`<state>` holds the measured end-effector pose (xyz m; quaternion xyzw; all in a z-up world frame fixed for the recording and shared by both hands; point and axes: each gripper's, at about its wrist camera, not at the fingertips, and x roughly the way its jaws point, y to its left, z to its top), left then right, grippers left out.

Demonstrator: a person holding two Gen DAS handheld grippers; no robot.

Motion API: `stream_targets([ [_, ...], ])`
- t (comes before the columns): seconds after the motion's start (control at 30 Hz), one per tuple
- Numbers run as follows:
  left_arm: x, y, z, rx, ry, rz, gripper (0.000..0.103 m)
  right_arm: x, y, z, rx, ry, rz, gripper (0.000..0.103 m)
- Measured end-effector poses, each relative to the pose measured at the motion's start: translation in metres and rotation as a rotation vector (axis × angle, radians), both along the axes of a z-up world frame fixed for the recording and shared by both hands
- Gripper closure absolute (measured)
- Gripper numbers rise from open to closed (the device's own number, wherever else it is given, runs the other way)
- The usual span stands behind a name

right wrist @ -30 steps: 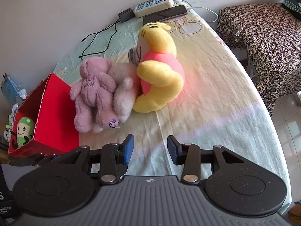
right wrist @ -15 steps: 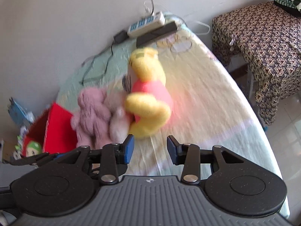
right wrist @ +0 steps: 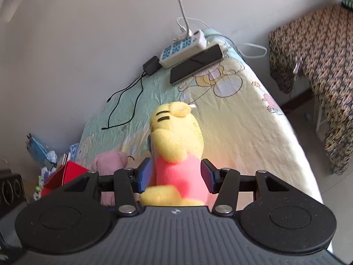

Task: Organize objects
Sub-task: 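Close the right gripper on the yellow tiger plush and lift it, then carry the yellow plush with the right gripper into the red box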

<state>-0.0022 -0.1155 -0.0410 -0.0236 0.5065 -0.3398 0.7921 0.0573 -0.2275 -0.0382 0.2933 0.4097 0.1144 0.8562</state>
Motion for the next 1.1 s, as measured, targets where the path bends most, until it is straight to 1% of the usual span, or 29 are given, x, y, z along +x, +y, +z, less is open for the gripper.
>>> stream_targets([
  [0.13, 0.015, -0.002, -0.012, 0.002, 0.030, 0.010, 0.011, 0.016, 0.002, -0.014, 0.036, 0.032, 0.041, 0.050],
  [0.2, 0.023, -0.001, -0.017, 0.001, 0.047, 0.017, 0.011, 0.022, 0.006, -0.019, 0.046, 0.040, 0.087, 0.050],
  [0.3, 0.033, -0.001, -0.029, 0.002, 0.084, 0.024, 0.012, 0.030, 0.011, -0.025, 0.032, 0.041, 0.121, 0.050],
  [0.4, 0.041, -0.002, -0.035, -0.013, 0.112, 0.027, 0.017, 0.039, 0.007, -0.035, 0.064, 0.062, 0.101, 0.051],
  [0.5, 0.043, -0.003, -0.037, -0.011, 0.107, 0.017, 0.018, 0.044, 0.003, -0.046, 0.110, 0.081, 0.088, 0.051],
  [0.6, 0.046, -0.004, -0.038, -0.007, 0.101, 0.007, 0.018, 0.047, 0.000, -0.050, 0.136, 0.088, 0.083, 0.052],
  [0.63, 0.046, -0.005, -0.038, -0.007, 0.099, 0.003, 0.018, 0.045, -0.001, -0.050, 0.138, 0.086, 0.087, 0.058],
  [0.73, 0.046, -0.007, -0.038, 0.000, 0.093, -0.010, 0.019, 0.036, -0.002, -0.043, 0.135, 0.065, 0.090, 0.066],
  [0.83, 0.040, -0.007, -0.035, -0.004, 0.090, -0.021, 0.021, 0.020, -0.003, -0.036, 0.113, 0.041, 0.086, 0.069],
  [0.9, 0.034, -0.007, -0.032, -0.009, 0.093, -0.032, 0.024, 0.007, -0.004, -0.029, 0.088, 0.027, 0.079, 0.069],
  [1.0, 0.020, -0.007, -0.026, -0.043, 0.116, -0.061, 0.025, -0.013, -0.006, -0.021, 0.046, 0.007, 0.071, 0.069],
  [1.1, 0.002, -0.009, -0.018, -0.054, 0.101, -0.096, 0.025, -0.035, -0.010, -0.011, 0.023, -0.008, 0.050, 0.069],
])
